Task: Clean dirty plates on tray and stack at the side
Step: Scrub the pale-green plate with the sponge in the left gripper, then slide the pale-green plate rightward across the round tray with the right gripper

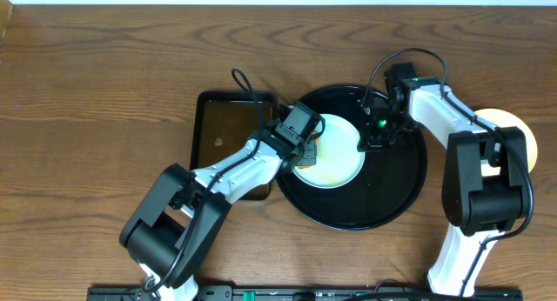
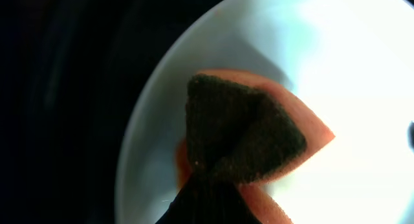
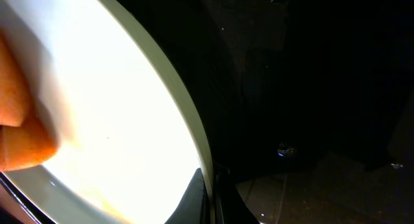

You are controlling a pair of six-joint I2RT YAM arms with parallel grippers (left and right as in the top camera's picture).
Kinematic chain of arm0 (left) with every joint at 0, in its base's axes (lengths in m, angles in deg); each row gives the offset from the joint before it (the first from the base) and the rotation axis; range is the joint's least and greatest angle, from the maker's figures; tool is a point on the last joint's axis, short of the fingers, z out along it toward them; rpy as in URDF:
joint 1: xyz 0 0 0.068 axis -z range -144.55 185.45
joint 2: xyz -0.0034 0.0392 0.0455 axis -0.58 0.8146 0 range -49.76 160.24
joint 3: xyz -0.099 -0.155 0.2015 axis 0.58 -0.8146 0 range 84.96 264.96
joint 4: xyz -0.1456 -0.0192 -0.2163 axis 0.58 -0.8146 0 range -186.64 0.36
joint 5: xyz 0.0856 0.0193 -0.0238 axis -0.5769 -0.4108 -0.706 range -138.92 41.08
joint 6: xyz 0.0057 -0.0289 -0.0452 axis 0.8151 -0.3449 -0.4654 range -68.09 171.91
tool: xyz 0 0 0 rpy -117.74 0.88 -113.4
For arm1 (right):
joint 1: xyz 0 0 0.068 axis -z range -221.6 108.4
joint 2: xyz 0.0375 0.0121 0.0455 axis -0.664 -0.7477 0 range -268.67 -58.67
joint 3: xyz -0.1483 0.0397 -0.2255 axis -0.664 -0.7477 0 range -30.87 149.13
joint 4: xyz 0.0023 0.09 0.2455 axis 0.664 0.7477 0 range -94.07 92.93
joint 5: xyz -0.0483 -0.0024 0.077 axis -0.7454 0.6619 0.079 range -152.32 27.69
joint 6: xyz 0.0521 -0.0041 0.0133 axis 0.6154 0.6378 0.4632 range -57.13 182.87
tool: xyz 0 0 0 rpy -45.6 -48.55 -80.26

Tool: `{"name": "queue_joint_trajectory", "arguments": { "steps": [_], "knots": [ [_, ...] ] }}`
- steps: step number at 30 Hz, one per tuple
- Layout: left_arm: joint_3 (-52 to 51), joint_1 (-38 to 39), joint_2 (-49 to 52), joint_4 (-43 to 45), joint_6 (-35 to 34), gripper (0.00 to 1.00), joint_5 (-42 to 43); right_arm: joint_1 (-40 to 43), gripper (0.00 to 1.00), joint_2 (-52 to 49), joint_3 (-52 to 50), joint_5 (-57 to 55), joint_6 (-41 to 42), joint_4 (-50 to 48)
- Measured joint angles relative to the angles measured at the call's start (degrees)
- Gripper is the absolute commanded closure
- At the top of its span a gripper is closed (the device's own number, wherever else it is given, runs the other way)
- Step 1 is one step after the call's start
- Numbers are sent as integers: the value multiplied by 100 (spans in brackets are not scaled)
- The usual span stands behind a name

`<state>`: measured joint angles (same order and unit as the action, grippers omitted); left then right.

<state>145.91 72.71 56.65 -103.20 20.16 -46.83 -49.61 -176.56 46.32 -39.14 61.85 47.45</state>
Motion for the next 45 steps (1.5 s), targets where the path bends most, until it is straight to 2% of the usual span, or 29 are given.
{"name": "queue_joint_trajectory", "arguments": {
  "steps": [8, 15, 22, 36, 40, 45],
  "knots": [
    [-85, -120, -925, -197, 481, 93, -973, 0, 99, 0, 0, -4, 0, 4],
    [-87, -175, -1915, -1067, 560, 92, -1259, 0, 99, 0, 0, -7, 0, -20],
    [-96, -516, -1950, -1775, 614, 92, -1303, -13, 99, 42, -13, -35, -2, -129],
    [-96, -833, -1950, -1928, 612, 92, -1322, -17, 99, 1222, -81, 369, -385, -195],
    [-96, -833, -1950, -1930, 614, 92, -1320, -20, 99, 1346, -81, -203, -398, -39],
    [-96, -833, -1950, -1934, 612, 92, -1320, -17, 99, 1392, -83, -1250, -240, 728]
  ]
}}
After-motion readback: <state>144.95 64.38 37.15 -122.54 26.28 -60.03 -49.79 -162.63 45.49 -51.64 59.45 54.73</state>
